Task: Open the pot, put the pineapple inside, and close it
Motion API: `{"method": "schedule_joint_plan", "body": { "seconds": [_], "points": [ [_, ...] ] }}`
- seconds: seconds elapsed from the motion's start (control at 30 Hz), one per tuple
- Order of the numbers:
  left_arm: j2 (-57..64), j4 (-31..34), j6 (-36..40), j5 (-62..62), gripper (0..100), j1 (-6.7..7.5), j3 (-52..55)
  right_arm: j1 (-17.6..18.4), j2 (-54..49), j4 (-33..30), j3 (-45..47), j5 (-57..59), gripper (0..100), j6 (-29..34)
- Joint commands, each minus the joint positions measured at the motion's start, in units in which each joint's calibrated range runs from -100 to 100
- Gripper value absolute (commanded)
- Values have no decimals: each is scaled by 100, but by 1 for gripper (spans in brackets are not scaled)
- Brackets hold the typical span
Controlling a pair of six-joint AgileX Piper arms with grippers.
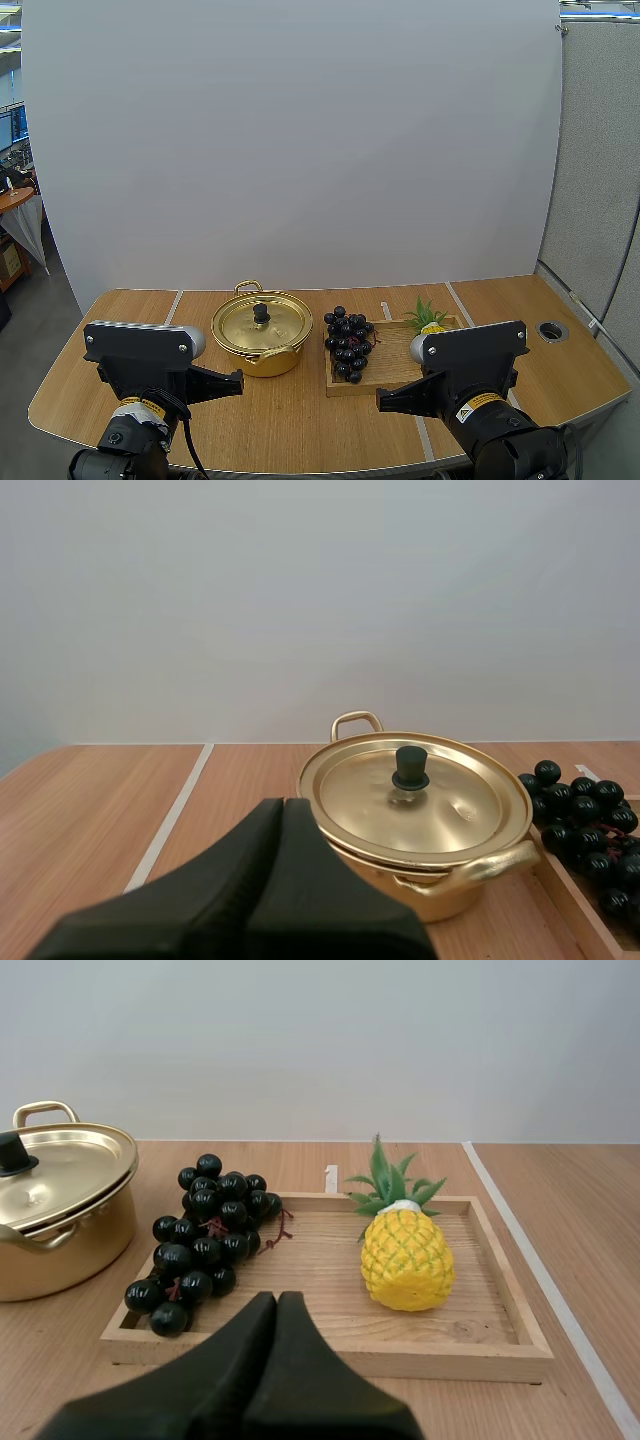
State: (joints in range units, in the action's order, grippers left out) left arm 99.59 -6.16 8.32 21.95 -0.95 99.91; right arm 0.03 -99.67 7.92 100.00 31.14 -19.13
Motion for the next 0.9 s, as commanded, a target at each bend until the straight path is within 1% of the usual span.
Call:
{"method": "schedule_joint_plan", "body": {
  "seconds": [0.0,0.87],
  "points": [
    [41,5,54,-121,0,-9,9,-25,-33,-3,0,-5,0,-58],
    [41,5,97,-121,0,-9,9,-25,-33,25,0,-5,0,-58]
  ]
}}
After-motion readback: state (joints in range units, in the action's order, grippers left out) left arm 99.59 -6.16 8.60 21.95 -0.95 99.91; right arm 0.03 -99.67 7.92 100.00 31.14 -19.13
